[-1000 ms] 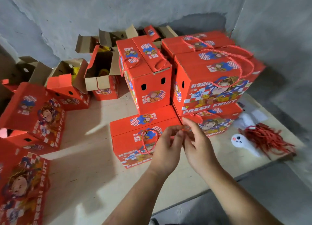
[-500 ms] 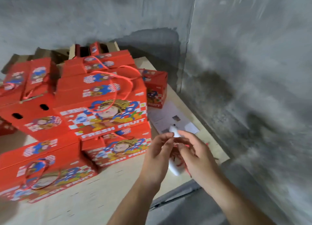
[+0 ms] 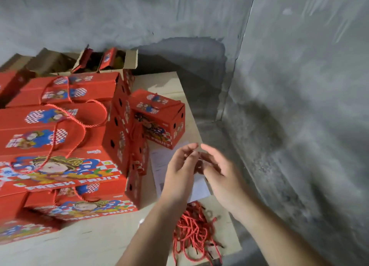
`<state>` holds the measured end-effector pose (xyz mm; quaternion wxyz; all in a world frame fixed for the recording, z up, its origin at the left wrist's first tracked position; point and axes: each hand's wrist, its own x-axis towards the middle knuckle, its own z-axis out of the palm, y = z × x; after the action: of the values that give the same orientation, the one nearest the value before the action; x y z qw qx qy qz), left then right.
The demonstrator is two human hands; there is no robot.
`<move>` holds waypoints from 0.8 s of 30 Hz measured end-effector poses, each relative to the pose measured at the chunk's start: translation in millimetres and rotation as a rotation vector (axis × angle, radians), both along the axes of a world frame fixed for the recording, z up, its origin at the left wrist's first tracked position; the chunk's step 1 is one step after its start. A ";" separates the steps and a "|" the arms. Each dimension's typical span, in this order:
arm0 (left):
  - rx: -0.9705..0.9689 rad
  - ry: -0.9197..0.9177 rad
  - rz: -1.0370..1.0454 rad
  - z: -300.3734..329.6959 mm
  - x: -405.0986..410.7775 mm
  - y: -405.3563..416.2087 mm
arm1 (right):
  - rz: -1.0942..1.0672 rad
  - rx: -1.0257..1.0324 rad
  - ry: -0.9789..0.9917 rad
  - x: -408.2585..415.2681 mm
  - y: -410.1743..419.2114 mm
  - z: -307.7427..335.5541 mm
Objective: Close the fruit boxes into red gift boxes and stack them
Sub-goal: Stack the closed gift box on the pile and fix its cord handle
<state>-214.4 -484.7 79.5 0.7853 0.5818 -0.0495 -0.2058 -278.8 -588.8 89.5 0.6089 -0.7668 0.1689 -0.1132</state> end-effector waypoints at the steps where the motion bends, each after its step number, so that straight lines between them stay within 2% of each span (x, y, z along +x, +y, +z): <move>1: 0.013 -0.003 0.013 -1.2 4.1 -14.4 | 0.016 0.000 0.002 3.0 -12.2 2.1; 7: 0.053 -0.020 0.102 -7.6 12.4 -93.2 | 0.100 0.029 0.033 35.5 -92.2 -6.3; 16: 0.186 -0.114 0.435 -3.6 40.7 -204.4 | 0.408 0.107 0.002 103.8 -202.9 -23.5; 24: 0.242 -0.098 0.740 6.9 88.1 -216.0 | 0.706 0.087 0.005 178.7 -211.2 -11.6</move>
<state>-126.3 -700.7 86.4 0.7288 0.6579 0.1507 0.1151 -100.2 -800.0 77.9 0.6420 -0.7516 -0.1003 0.1132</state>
